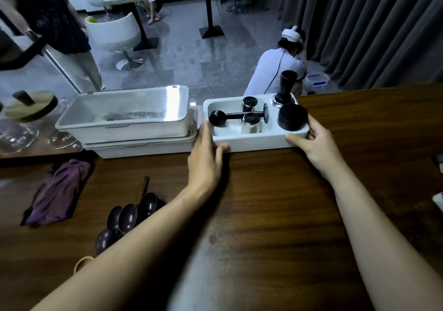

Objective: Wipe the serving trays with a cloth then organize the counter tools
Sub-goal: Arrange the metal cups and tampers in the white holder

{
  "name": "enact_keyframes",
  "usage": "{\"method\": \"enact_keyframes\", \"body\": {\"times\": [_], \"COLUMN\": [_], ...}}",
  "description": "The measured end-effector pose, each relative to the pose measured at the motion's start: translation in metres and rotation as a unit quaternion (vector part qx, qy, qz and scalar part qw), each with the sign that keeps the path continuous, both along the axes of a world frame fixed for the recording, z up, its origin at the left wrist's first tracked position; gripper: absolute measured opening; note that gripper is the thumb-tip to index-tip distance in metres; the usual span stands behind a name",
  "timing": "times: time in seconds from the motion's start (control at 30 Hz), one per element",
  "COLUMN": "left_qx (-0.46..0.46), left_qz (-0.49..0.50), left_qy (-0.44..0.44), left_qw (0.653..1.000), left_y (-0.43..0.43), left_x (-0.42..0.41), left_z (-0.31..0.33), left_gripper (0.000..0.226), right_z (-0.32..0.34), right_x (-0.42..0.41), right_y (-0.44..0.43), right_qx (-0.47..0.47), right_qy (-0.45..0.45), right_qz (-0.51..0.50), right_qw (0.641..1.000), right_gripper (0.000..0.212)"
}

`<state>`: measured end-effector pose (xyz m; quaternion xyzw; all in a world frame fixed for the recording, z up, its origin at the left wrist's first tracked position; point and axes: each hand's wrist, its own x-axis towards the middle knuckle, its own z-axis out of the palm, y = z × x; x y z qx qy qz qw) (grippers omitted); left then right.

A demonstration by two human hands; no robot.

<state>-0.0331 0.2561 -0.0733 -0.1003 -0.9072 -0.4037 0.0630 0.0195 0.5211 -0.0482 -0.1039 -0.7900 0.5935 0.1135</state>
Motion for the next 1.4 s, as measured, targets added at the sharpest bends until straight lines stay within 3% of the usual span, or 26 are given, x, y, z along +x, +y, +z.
{"method": "enact_keyframes", "body": {"times": [0.3, 0.53, 0.77, 0.9, 1.13, 1.4], "left_qx": [-0.003, 0.042, 0.047, 0.053, 0.057, 0.047], "left_qz": [0.016, -0.029, -0.124, -0.127, -0.097, 0.001], "left_qy": [-0.056, -0.122, -0.010, 0.007, 0.032, 0.006], "left_qw": [0.998, 0.991, 0.991, 0.990, 0.993, 0.999], "left_y": [0.001, -0.032, -0.091, -0.141, -0.272, -0.398], "left_x": [0.022, 0.079, 0.133, 0.147, 0.162, 0.157], "left_z": [0.015, 0.034, 0.054, 0.052, 0.042, 0.034], "left_gripper": [0.078, 0.086, 0.077, 0.071, 0.063, 0.060], "right_z": [-0.003, -0.012, -0.002, 0.010, 0.043, 0.040], "right_x": [-0.001, 0.010, 0.045, 0.076, 0.121, 0.128], "right_y": [-0.009, -0.029, -0.070, -0.119, -0.256, -0.405], "right_qx": [0.036, 0.125, 0.139, 0.134, 0.135, 0.125], "right_qy": [-0.020, -0.075, -0.137, -0.138, -0.057, -0.015], "right_qz": [-0.046, -0.161, -0.233, -0.218, -0.141, -0.004], "right_qw": [0.998, 0.976, 0.953, 0.957, 0.979, 0.992], "right_gripper": [0.076, 0.080, 0.078, 0.081, 0.077, 0.071]}}
